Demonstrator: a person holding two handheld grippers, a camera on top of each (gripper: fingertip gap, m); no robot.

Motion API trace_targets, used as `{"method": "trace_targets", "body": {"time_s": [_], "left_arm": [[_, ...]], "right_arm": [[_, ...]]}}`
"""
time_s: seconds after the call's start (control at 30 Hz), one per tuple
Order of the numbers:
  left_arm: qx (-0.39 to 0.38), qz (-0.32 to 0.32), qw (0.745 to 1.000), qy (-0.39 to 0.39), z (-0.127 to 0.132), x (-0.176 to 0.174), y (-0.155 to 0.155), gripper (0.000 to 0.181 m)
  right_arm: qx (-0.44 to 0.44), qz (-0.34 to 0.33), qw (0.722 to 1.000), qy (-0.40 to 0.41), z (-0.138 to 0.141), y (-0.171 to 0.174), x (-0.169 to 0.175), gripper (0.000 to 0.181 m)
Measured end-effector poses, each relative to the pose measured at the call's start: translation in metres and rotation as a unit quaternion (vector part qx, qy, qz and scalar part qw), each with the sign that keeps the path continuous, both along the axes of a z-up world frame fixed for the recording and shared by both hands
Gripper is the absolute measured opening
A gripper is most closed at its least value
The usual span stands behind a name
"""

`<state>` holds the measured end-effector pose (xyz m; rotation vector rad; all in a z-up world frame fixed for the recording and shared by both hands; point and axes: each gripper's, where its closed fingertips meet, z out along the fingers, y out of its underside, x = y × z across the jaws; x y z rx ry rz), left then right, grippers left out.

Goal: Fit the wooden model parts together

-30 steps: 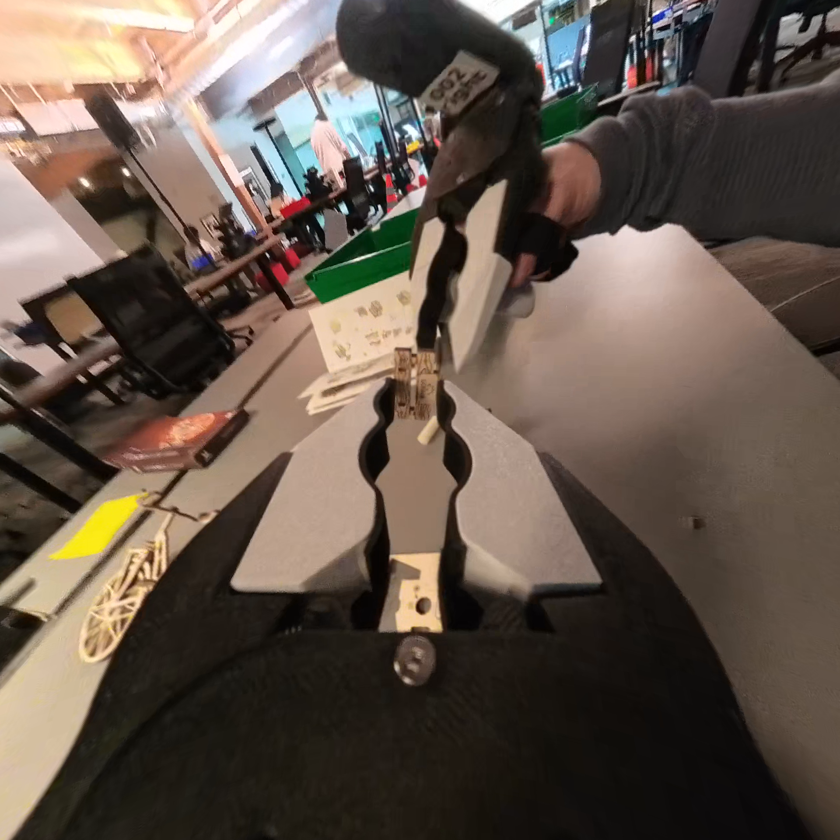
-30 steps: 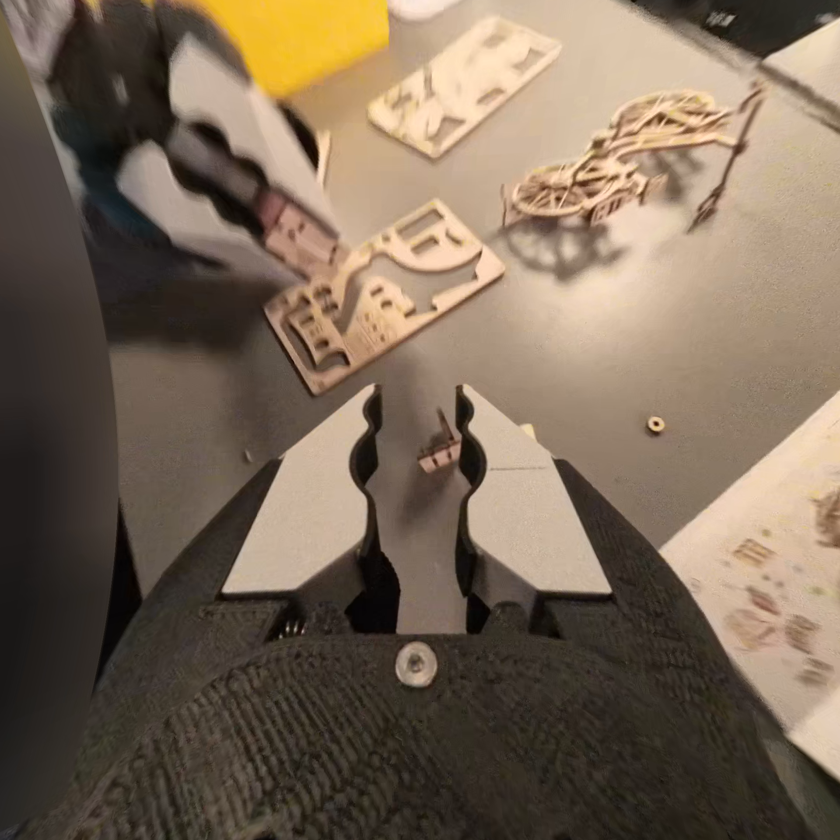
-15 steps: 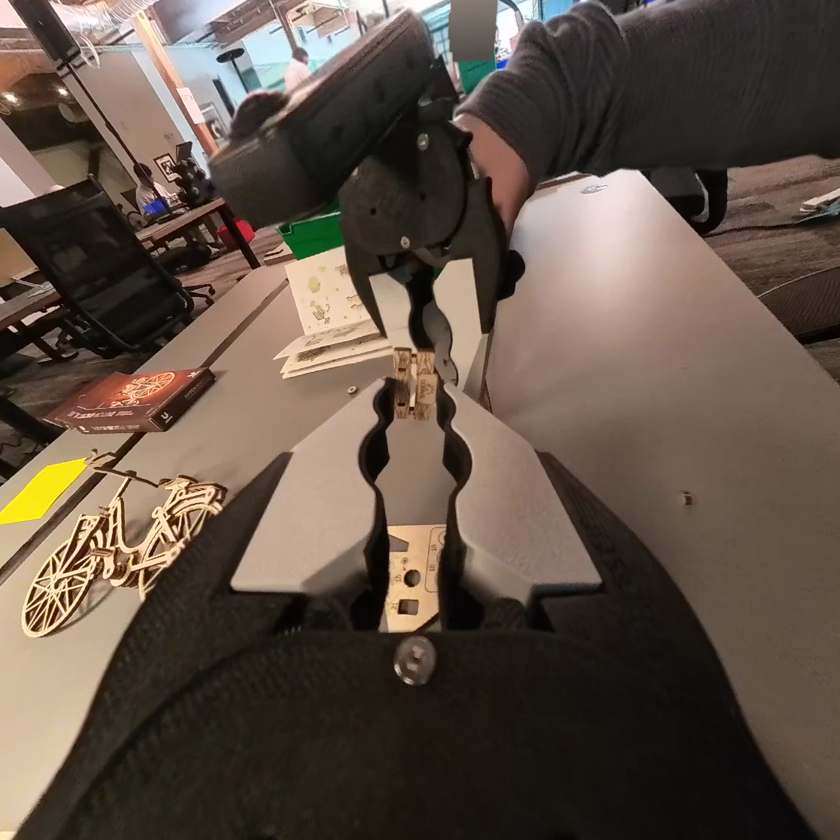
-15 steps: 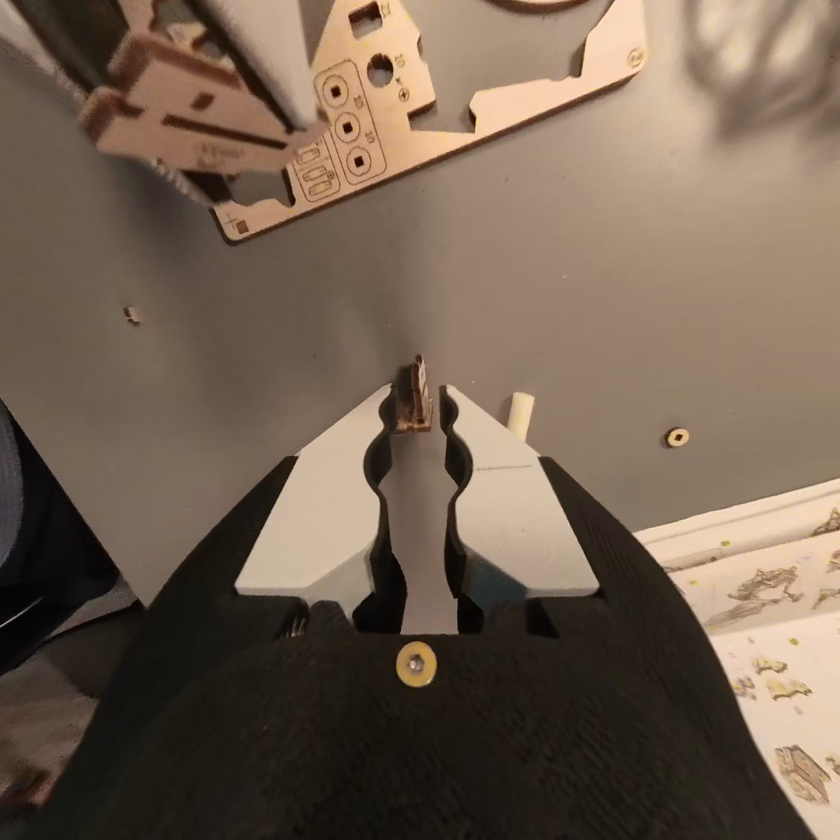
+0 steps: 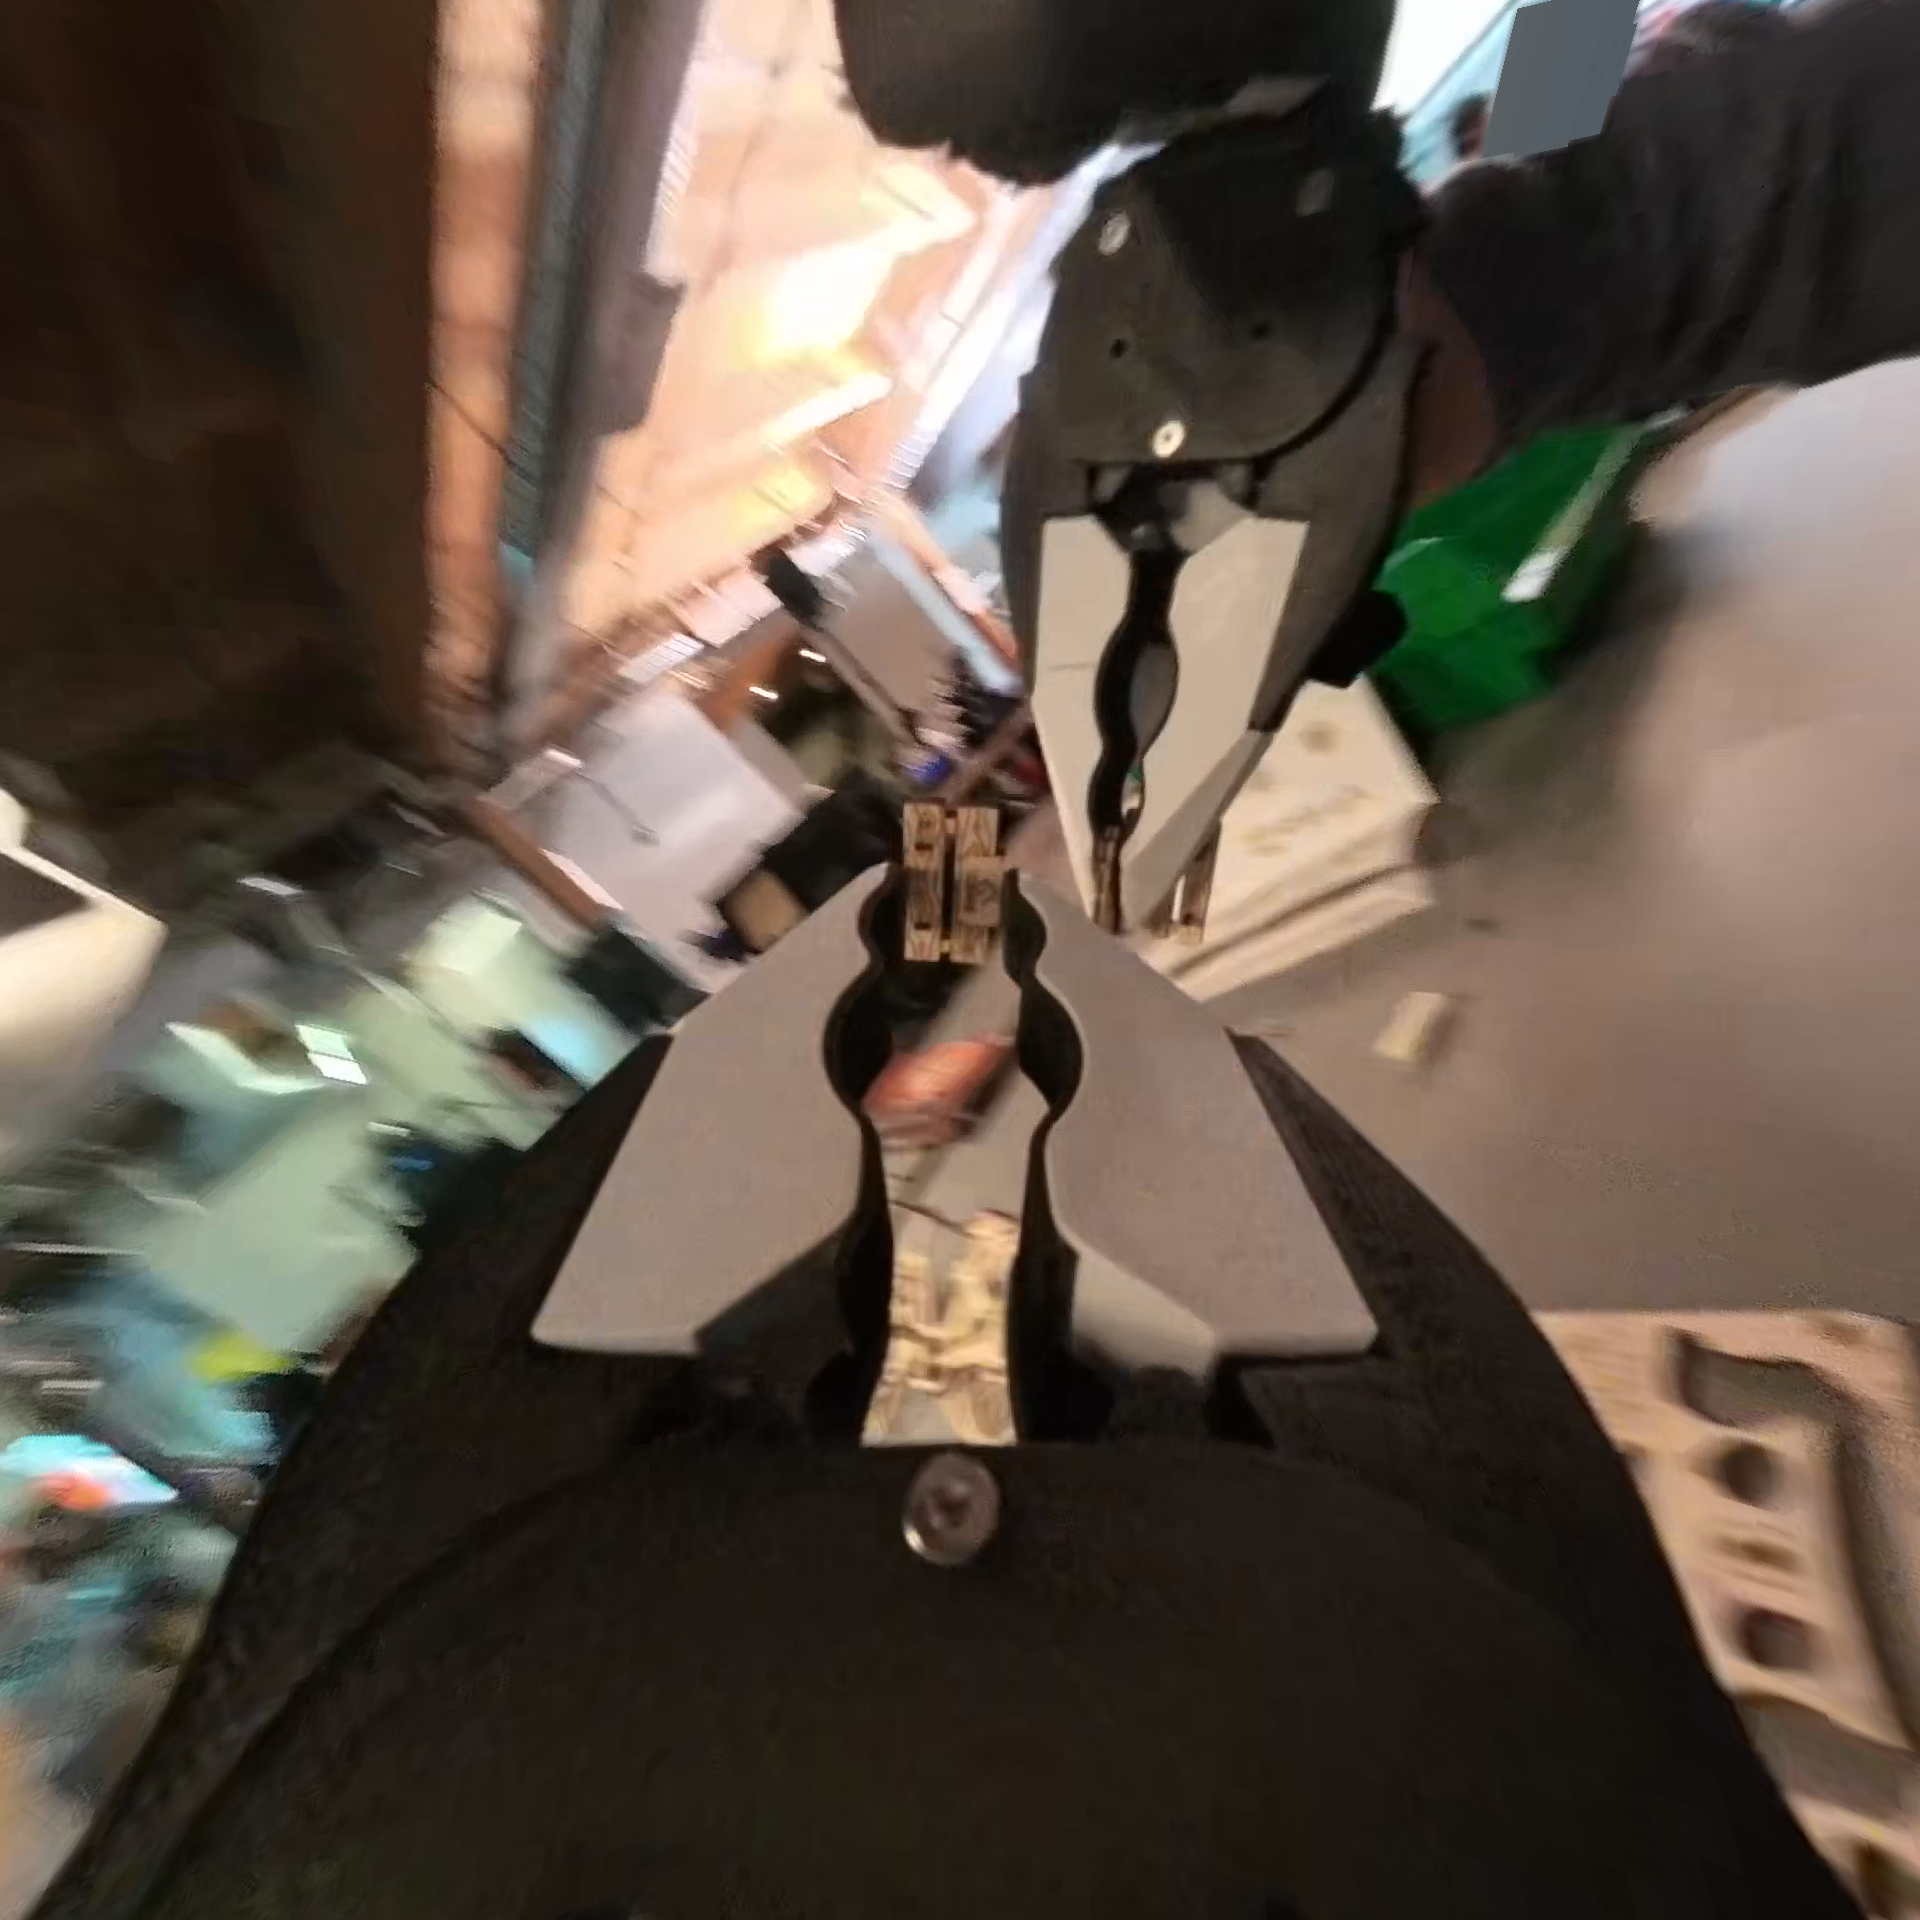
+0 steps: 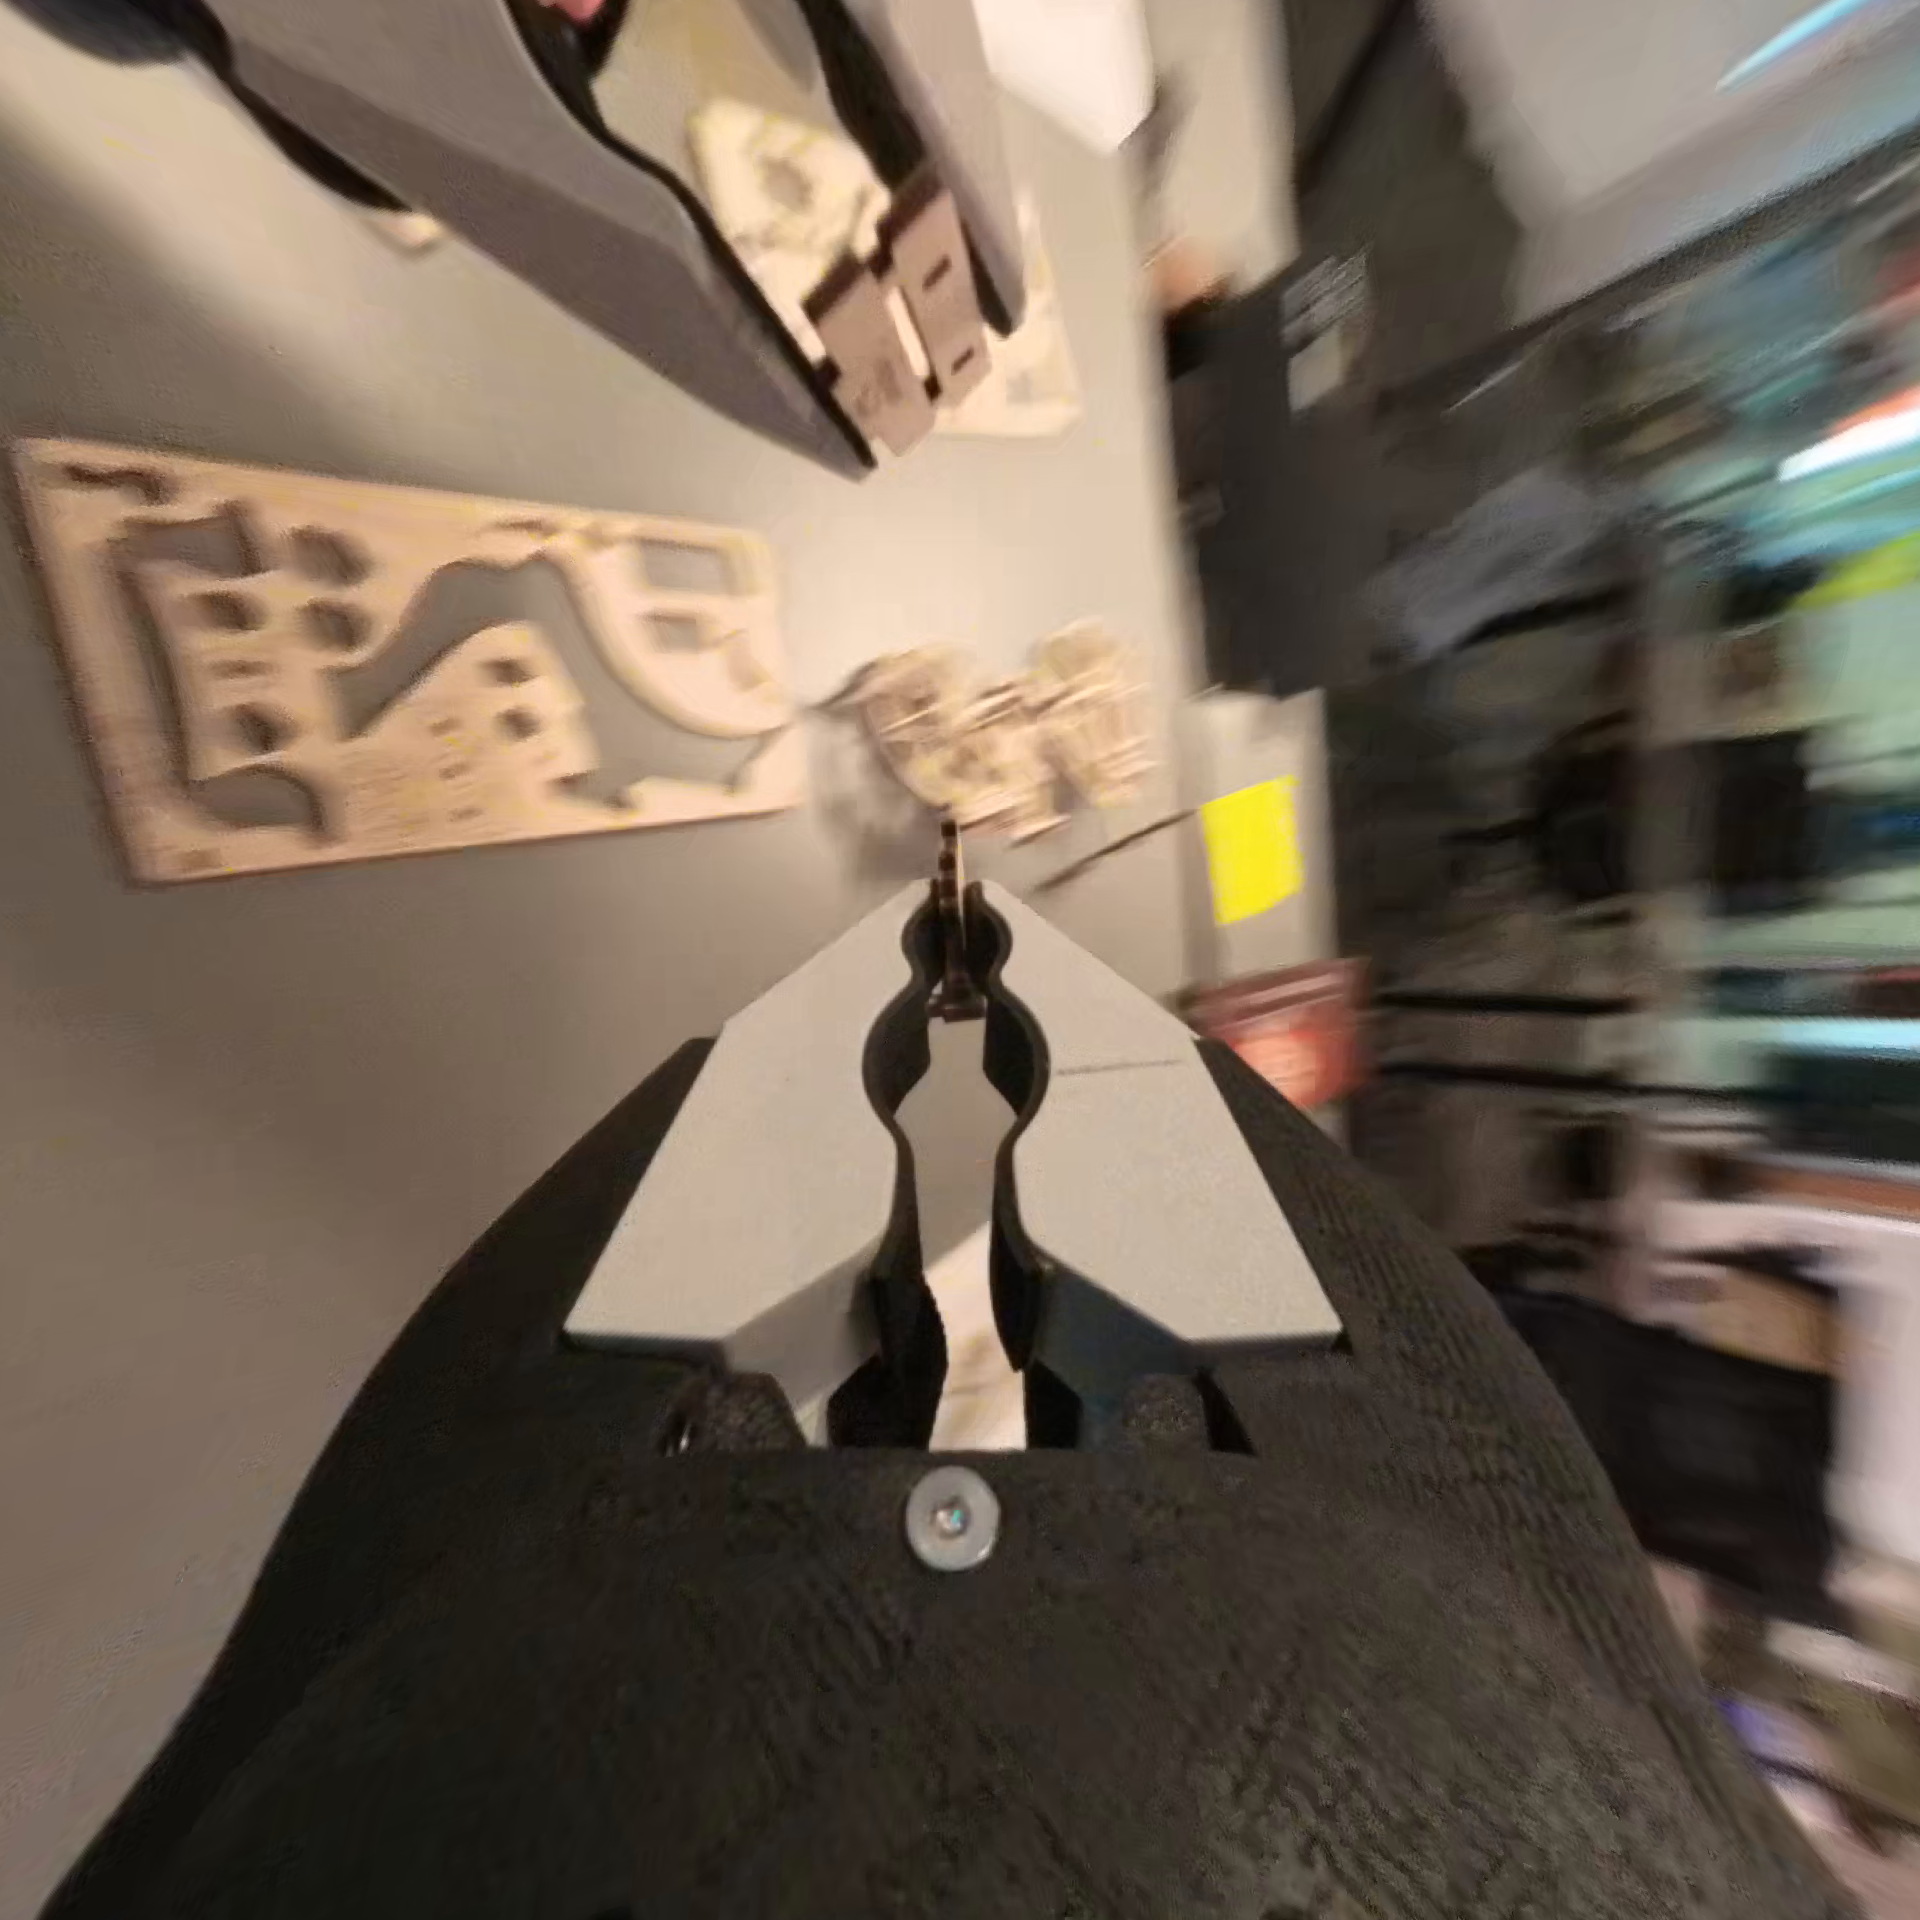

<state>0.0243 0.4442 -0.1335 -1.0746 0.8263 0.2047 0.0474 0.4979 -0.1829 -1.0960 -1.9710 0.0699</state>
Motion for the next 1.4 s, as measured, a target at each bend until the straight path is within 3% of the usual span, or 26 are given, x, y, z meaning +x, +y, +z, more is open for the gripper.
{"method": "trace_targets", "body": {"time_s": [0.1, 0.27, 0.37, 0.43, 0.5, 0.57, 0.77, 0.9, 1.03, 1.4], "left_arm": [[0.117, 0.064, 0.988, 0.084, 0.045, -0.006, -0.006, 0.016], [0.315, 0.14, 0.916, 0.206, 0.12, 0.008, -0.032, 0.017], [0.4, 0.173, 0.871, 0.227, 0.146, 0.02, -0.053, 0.017], [0.435, 0.181, 0.85, 0.234, 0.155, 0.026, -0.065, 0.017], [0.451, 0.193, 0.839, 0.234, 0.162, 0.027, -0.073, 0.017], [0.451, 0.181, 0.848, 0.21, 0.166, 0.027, -0.08, 0.017], [0.438, 0.162, 0.87, 0.159, 0.172, 0.021, -0.085, 0.017], [0.438, 0.161, 0.872, 0.149, 0.174, 0.02, -0.086, 0.017], [0.442, 0.16, 0.869, 0.154, 0.174, 0.023, -0.089, 0.017], [0.44, 0.165, 0.868, 0.158, 0.175, 0.018, -0.088, 0.017]], "right_arm": [[0.199, 0.042, 0.975, 0.095, 0.072, -0.002, -0.016, 0.001], [0.486, 0.111, 0.852, 0.161, 0.168, -0.044, -0.015, 0.001], [0.573, 0.157, 0.787, 0.166, 0.198, -0.078, -0.011, 0.001], [0.599, 0.184, 0.762, 0.163, 0.209, -0.098, -0.009, 0.001], [0.612, 0.189, 0.753, 0.151, 0.218, -0.11, -0.008, 0.001], [0.635, 0.183, 0.736, 0.146, 0.229, -0.12, -0.006, 0.001], [0.637, 0.148, 0.748, 0.118, 0.238, -0.135, -0.007, 0.001], [0.631, 0.129, 0.76, 0.092, 0.234, -0.134, -0.012, 0.001], [0.645, 0.12, 0.751, 0.072, 0.232, -0.133, -0.015, 0.001], [0.636, 0.102, 0.763, 0.059, 0.233, -0.132, -0.02, 0.001]]}}
